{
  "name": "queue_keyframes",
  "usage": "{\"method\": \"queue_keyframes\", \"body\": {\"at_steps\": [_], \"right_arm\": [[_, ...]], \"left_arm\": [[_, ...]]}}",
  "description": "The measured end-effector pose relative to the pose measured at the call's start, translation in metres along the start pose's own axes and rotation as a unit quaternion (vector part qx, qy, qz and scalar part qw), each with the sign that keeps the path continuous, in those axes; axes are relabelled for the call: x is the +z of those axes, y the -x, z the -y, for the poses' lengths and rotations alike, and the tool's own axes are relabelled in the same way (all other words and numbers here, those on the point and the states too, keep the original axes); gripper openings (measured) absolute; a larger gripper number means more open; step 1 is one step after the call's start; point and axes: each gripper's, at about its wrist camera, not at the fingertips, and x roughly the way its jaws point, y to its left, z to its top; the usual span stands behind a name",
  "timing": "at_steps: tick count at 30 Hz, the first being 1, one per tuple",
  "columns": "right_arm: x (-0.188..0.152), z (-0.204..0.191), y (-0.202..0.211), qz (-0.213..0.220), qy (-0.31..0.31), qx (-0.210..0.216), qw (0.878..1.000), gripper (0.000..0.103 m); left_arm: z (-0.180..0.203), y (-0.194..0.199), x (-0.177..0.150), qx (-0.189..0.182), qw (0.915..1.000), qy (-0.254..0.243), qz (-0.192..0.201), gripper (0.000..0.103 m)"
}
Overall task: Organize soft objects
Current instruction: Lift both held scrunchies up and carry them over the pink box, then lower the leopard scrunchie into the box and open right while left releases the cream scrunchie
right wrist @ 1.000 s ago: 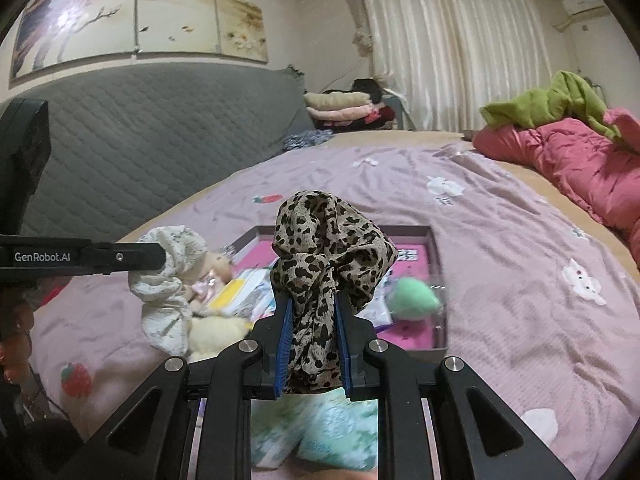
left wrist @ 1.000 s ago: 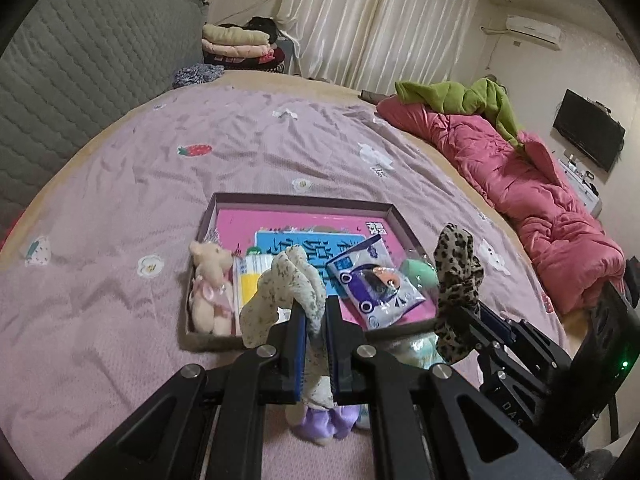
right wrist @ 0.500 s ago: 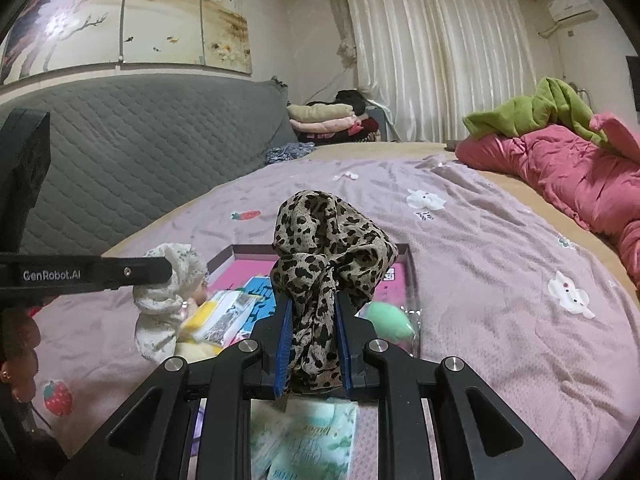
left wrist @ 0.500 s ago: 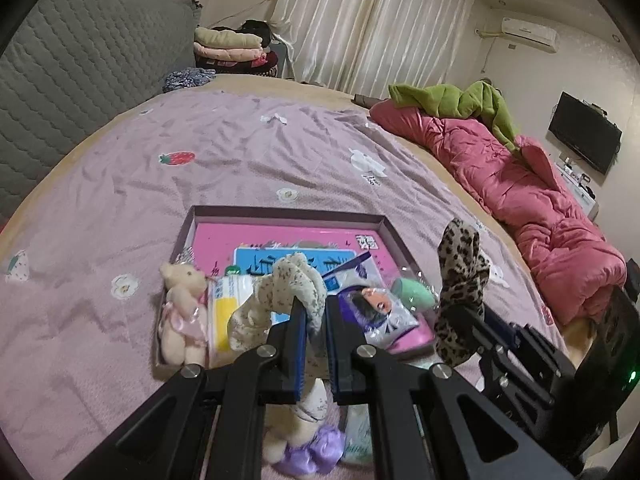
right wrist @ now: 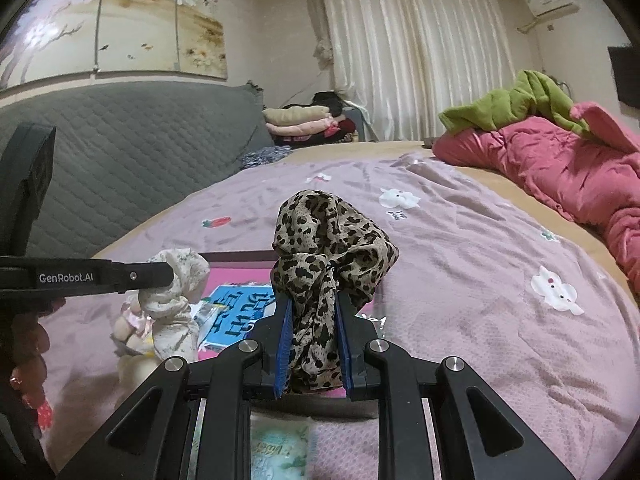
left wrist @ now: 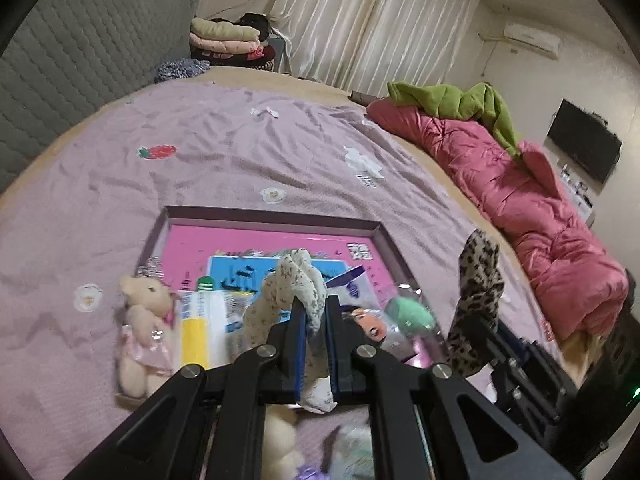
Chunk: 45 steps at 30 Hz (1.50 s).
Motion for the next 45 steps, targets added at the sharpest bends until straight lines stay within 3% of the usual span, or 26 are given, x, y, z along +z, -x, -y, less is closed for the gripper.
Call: {"method": "queue_keyframes", "body": {"at_steps": [3, 6, 11, 29, 36, 45], "right_arm": [[0.001, -0.003, -0.005, 0.000, 0.008, -0.001, 1.000, 0.021], [0.001, -0.004, -0.009, -0.004, 0.010, 0.002, 1.000, 0.021], [-0.002, -0.005, -0.018, -0.018, 0.012, 0.005, 1.000, 0.021], [-0.009, -0.002, -0.042, -0.048, 0.023, 0.009, 0.999, 0.022], [-0.011, -0.003, -0.044, -0.050, 0.026, 0.014, 0.998, 0.022], [-0.014, -0.006, -0.051, -0.063, 0.042, 0.013, 0.997, 0.022]], "left_arm": [[0.002, -0.006, 0.004, -0.033, 0.9994, 0.006, 0.002, 0.009], [0.001, -0.017, 0.002, -0.039, 0.9991, 0.009, -0.012, 0.009], [-0.004, -0.036, -0.004, -0.004, 0.9991, -0.001, -0.043, 0.009], [-0.006, -0.035, -0.011, 0.069, 0.9959, -0.042, -0.040, 0.009], [-0.012, -0.045, -0.015, 0.077, 0.9936, -0.041, -0.072, 0.009], [-0.006, -0.050, -0.018, 0.068, 0.9931, -0.049, -0.082, 0.009]]}}
